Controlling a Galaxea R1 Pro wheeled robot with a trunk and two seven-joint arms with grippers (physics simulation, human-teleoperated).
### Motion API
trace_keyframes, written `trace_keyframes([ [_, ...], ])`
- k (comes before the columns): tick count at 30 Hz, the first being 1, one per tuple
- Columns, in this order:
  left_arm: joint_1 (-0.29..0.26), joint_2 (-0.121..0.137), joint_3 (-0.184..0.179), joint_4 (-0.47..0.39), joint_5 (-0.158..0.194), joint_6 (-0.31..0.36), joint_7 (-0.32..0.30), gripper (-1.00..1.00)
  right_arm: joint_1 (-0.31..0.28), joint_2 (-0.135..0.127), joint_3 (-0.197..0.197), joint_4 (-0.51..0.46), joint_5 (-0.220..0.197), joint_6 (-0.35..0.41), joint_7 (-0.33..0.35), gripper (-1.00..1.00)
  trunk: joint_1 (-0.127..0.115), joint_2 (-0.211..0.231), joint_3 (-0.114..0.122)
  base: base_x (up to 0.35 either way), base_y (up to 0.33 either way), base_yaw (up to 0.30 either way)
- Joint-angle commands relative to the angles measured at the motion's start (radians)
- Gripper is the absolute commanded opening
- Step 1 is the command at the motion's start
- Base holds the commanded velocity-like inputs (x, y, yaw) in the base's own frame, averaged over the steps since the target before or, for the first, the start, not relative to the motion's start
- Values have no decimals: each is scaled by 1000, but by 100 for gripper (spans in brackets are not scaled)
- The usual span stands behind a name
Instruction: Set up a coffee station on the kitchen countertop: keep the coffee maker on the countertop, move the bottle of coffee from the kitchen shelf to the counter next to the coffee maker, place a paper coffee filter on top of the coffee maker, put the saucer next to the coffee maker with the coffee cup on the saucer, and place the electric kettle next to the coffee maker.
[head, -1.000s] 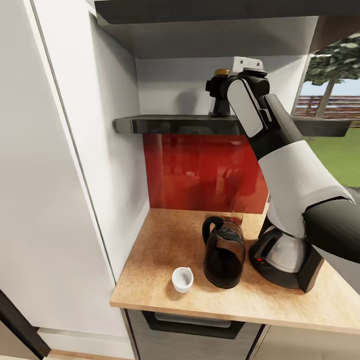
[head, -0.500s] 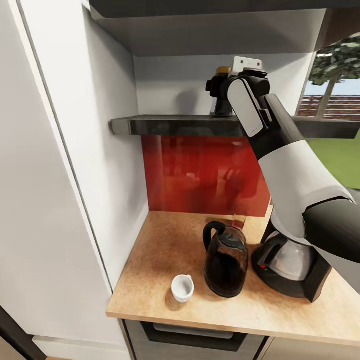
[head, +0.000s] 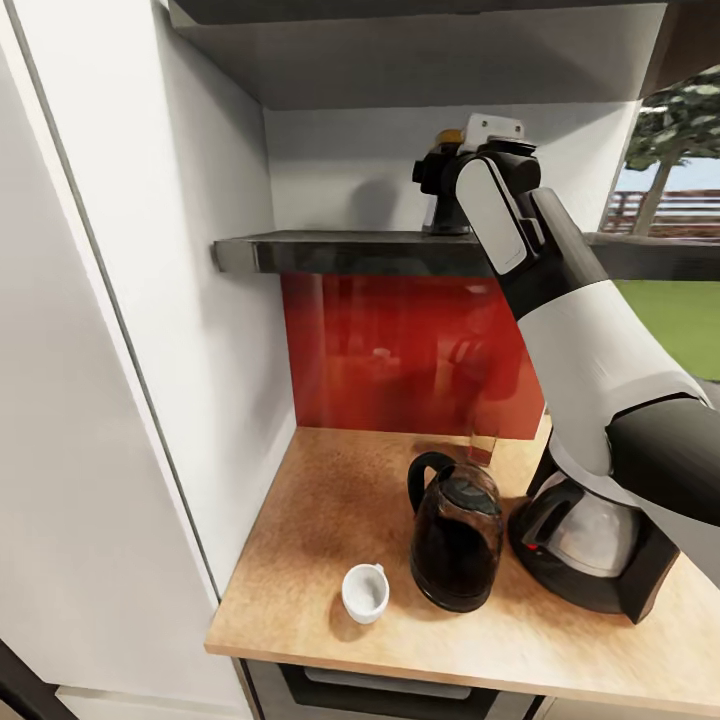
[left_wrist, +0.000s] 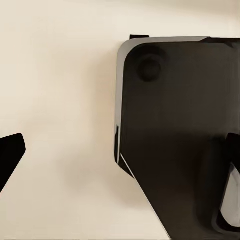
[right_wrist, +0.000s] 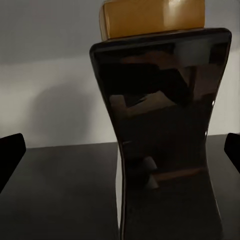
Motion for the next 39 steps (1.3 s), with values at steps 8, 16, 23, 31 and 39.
trace_keyframes([
  [8, 0, 0, -5, 0, 10, -2, 0, 100, -1, -1, 3, -2, -10, 1, -10, 100, 1, -2, -2, 102, -28, 0],
  [16, -1, 0, -5, 0, 10, -2, 0, 100, -1, -1, 2, -1, -10, 1, -10, 100, 1, -2, -2, 63, -34, 0],
  [23, 0, 0, -5, 0, 10, -2, 0, 100, -1, -1, 2, -2, -10, 1, -10, 100, 1, -2, -2, 63, -1, 0],
  [31, -1, 0, -5, 0, 10, -2, 0, 100, -1, -1, 2, -2, -10, 1, -10, 100, 1, -2, -2, 31, 0, 0],
  [39, 0, 0, -5, 0, 10, -2, 0, 100, -1, -1, 2, -2, -10, 2, -10, 100, 1, -2, -2, 55, 0, 0],
])
